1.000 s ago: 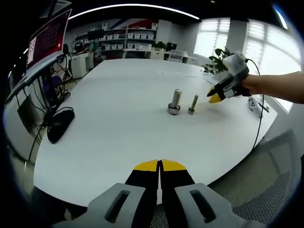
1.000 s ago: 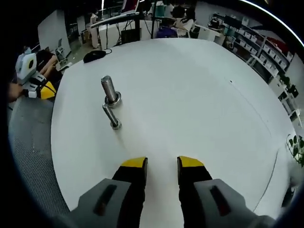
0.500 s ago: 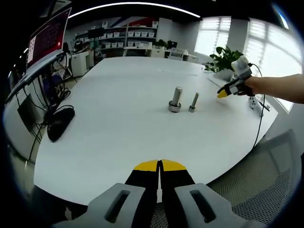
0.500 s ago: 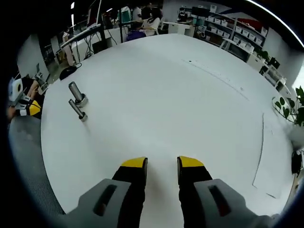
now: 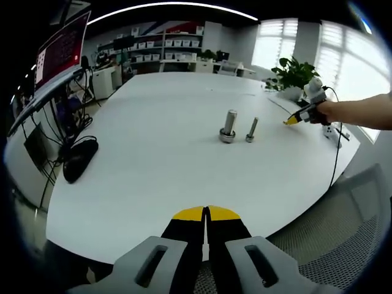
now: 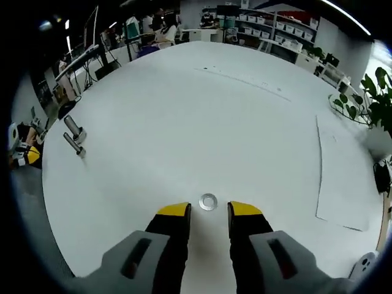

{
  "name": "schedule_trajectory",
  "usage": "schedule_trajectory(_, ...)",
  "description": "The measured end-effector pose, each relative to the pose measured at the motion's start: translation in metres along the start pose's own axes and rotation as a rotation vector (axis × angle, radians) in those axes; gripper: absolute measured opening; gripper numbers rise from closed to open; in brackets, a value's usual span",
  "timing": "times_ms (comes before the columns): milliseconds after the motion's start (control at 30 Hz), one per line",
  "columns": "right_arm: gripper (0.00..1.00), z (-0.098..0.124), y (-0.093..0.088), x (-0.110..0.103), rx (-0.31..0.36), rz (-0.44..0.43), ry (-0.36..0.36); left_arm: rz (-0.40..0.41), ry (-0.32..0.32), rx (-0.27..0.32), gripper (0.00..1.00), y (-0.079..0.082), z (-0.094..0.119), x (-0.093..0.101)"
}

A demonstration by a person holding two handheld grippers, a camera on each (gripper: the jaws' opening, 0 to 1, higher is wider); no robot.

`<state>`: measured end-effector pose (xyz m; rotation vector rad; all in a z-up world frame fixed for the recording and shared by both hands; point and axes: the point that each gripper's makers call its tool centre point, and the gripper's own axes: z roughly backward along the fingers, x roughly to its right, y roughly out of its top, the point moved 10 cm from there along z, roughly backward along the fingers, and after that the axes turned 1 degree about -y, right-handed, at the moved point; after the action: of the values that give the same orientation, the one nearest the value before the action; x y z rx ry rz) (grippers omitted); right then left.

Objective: Place the washer onto the threaded stud by aligning its center hole with the stud, sliding it down to the base, and recovering from edge contact or off-axis alignment until the washer reaches the visible bottom stop.

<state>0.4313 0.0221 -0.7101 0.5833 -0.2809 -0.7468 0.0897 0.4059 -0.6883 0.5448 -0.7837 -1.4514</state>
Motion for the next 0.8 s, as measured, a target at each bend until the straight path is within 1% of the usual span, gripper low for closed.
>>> schedule_trajectory(100,0.26,-0.003,-0.001,-0.001,-0.002,0.000,0.013,0.003,-0.001,0.002,0.00,0.000,0.000,0.000)
schedule_trajectory(133,0.26,-0.003,0.000,-0.001,0.011,0.008,0.018,0.004,0.000,-0.002,0.00,0.000,0.000,0.000)
schedule_trajectory(167,0.25,-0.004,-0.001,-0.001,0.010,-0.006,0.024,0.003,0.000,-0.004,0.00,0.000,0.000,0.000)
schedule_trajectory(267,0.23,-0.005,0.000,-0.001,0.022,-0.005,0.026,0.005,0.000,-0.005,0.00,0.000,0.000,0.000)
schedule_trajectory(333,0.21,-0.004,-0.001,-0.002,0.026,-0.007,0.021,0.007,-0.001,-0.003,0.00,0.000,0.000,0.000)
schedule_trajectory(400,0.16,0.000,-0.003,-0.009,0.034,-0.005,0.019,0.014,0.002,0.001,0.00,0.000,0.000,-0.001)
schedule_trajectory(667,0.15,0.005,-0.003,-0.018,0.061,-0.028,0.009,0.014,-0.002,0.001,0.00,0.000,0.000,0.000)
schedule_trajectory(767,0.15,0.007,-0.003,-0.020,0.069,-0.024,0.004,0.013,-0.004,-0.002,0.00,0.000,0.000,0.000)
schedule_trajectory(800,0.15,0.009,-0.003,-0.023,0.080,-0.027,0.003,0.014,-0.004,-0.001,0.00,0.000,0.000,0.000)
